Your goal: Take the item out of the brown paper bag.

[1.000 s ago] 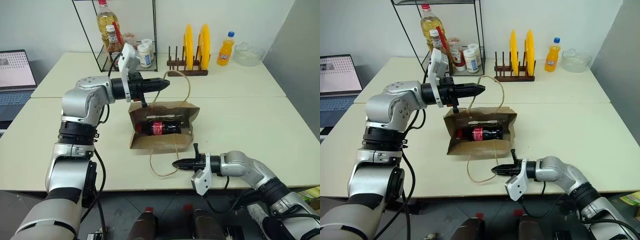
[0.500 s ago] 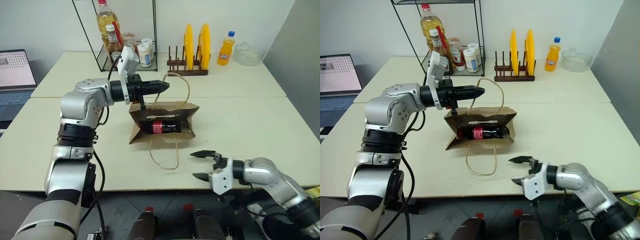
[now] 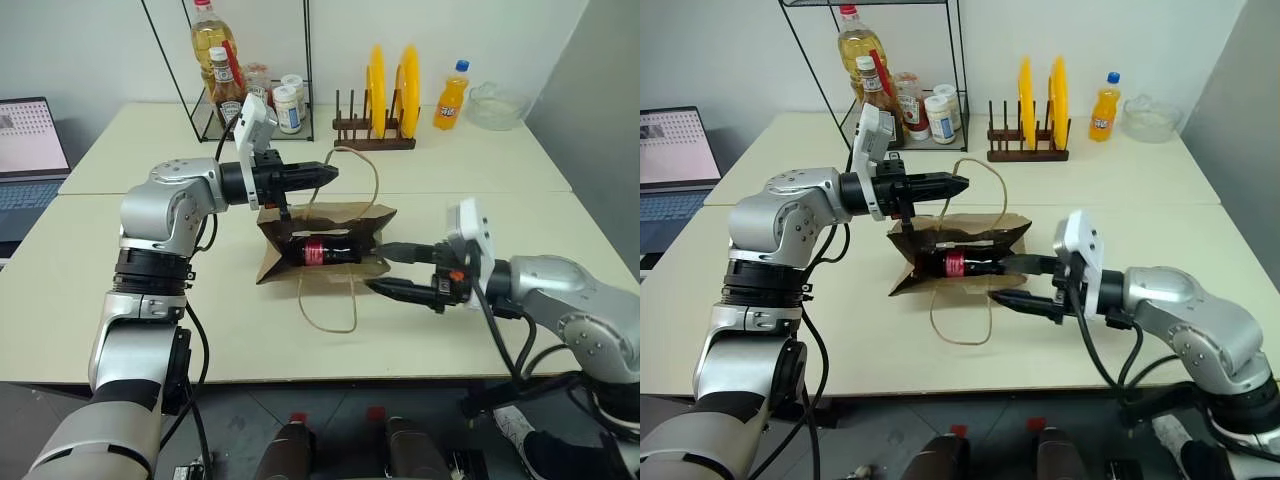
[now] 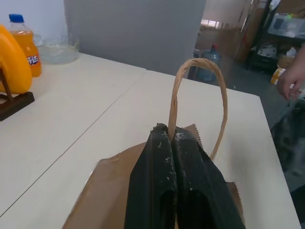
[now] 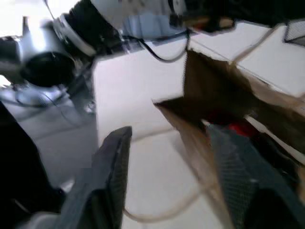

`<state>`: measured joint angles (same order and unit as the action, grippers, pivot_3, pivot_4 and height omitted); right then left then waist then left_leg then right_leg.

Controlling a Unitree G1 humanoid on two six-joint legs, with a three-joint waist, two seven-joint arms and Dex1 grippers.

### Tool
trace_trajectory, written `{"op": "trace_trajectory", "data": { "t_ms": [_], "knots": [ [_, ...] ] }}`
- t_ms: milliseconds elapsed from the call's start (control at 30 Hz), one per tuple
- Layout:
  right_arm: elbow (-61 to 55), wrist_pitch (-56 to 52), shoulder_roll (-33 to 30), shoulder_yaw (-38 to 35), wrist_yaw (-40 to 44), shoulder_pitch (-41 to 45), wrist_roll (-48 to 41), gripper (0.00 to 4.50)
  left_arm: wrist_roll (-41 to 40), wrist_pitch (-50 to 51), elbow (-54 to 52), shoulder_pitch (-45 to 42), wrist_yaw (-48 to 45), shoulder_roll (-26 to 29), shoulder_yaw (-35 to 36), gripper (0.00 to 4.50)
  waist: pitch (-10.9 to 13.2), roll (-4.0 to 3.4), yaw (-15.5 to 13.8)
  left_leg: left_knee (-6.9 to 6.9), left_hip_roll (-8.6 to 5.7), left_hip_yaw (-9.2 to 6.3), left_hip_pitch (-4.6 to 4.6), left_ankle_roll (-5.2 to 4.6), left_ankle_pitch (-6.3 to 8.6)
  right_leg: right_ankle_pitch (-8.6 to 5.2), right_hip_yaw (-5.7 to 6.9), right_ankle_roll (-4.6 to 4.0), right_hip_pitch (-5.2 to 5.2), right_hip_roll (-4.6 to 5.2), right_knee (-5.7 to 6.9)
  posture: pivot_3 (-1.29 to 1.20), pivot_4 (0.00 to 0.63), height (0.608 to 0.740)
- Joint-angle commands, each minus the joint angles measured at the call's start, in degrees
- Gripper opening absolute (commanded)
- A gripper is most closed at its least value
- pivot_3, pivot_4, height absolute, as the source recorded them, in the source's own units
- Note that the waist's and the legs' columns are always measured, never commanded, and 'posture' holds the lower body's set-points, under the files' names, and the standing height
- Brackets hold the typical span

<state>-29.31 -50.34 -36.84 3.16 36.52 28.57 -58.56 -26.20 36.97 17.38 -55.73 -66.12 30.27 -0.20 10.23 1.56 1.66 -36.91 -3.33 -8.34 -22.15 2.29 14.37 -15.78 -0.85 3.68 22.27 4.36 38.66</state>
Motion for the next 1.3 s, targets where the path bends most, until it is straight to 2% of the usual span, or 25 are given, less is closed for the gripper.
{"op": "trace_trajectory", "data": {
  "t_ms": [33, 133, 167, 333, 467, 667, 800, 867, 1000, 1300],
  "knots": [
    [1.11, -4.61, 4.64, 0.28, -4.73, 3.59, -6.11, 1.31, -0.92, -0.54, -1.92, -0.88, -0.78, 0.4, 0.68, 0.0, 0.0, -0.01, -0.08, 0.0, -0.02, -0.02, 0.0, 0.0, 0.0, 0.0, 0.02, 0.0, 0.01, 0.0, 0.0, 0.0, 0.15, 0.74],
    [4.6, -3.0, 10.55, 4.7, -5.1, 5.95, -0.98, 0.21, -1.06, -0.17, -2.61, -0.83, -1.12, 0.33, 0.4, 0.0, 0.0, -0.01, 0.18, 0.02, -0.02, 0.0, -0.01, -0.01, 0.0, 0.0, 0.02, 0.01, 0.06, -0.01, 0.02, 0.0, 0.15, 0.74],
    [6.1, -2.18, 12.39, 5.87, -4.81, 6.64, 0.65, 0.01, -1.08, -0.06, -2.78, -0.88, -1.17, 0.3, 0.35, 0.0, 0.01, -0.02, 0.23, 0.03, -0.02, 0.01, -0.01, -0.01, 0.0, 0.0, 0.01, 0.01, 0.07, -0.03, 0.04, 0.0, 0.15, 0.74],
    [12.7, 2.44, 19.29, 10.09, -2.07, 9.43, 8.23, 0.01, -1.33, 0.71, -3.66, -0.93, -1.27, 0.51, 0.45, 0.0, 0.01, -0.02, 0.34, 0.03, -0.02, 0.06, -0.02, 0.01, 0.0, 0.0, -0.04, 0.01, 0.17, -0.05, 0.15, 0.0, 0.15, 0.74],
    [18.9, 6.94, 21.54, 11.61, 1.43, 10.97, 14.1, 0.01, -1.86, 1.73, -5.24, -0.26, -1.08, 0.84, 0.61, 0.0, 0.01, -0.03, 0.32, 0.04, -0.05, 0.05, -0.02, 0.01, -0.01, 0.0, -0.03, 0.01, 0.2, -0.05, 0.17, 0.0, 0.15, 0.74],
    [30.57, 19.81, 21.39, 15.11, 2.76, 12.88, 30.5, 0.01, -2.44, 2.74, -7.2, 1.04, -0.57, 0.76, 0.87, 0.0, 0.01, -0.03, 0.39, 0.06, -0.08, 0.15, -0.02, 0.02, -0.01, 0.0, -0.07, 0.01, 0.28, -0.07, 0.2, 0.0, 0.15, 0.74],
    [33.05, 26.29, 19.66, 19.48, 1.98, 13.05, 41.85, 0.01, -2.64, 2.69, -7.1, 1.48, -0.79, 0.41, 0.65, 0.0, 0.01, -0.03, 0.43, 0.03, -0.09, 0.32, -0.24, 0.22, -0.12, 0.0, -0.11, 0.01, 0.53, -0.08, 0.24, 0.0, 0.15, 0.74],
    [34.18, 26.49, 20.05, 19.79, -0.57, 13.76, 45.79, 0.01, -2.88, 2.73, -7.33, 1.77, -0.83, 0.13, 0.35, 0.0, 0.01, -0.03, 0.64, -0.06, -0.07, 0.39, -0.64, 0.24, -0.14, 0.01, -0.16, -0.01, 0.99, -0.08, 0.39, 0.0, 0.15, 0.74],
    [35.29, 27.53, 20.16, 20.75, -3.24, 15.23, 52.87, 0.01, -3.01, 2.64, -7.23, 1.83, -0.92, -0.43, 0.06, 0.0, 0.01, -0.03, 0.88, -0.05, -0.06, 0.37, -0.73, 0.26, -0.15, 0.03, -0.15, -0.04, 1.07, -0.09, 0.39, 0.0, 0.15, 0.74],
    [31.0, 25.31, 15.88, 27.9, 2.01, 16.75, 65.29, 0.01, -2.85, 2.15, -6.43, 1.42, -1.3, -0.96, -0.31, 0.0, 0.01, -0.03, 0.92, -0.05, -0.09, 0.41, -0.74, 0.26, -0.15, 0.03, -0.13, -0.04, 1.05, -0.09, 0.35, 0.0, 0.15, 0.74]
  ]
}}
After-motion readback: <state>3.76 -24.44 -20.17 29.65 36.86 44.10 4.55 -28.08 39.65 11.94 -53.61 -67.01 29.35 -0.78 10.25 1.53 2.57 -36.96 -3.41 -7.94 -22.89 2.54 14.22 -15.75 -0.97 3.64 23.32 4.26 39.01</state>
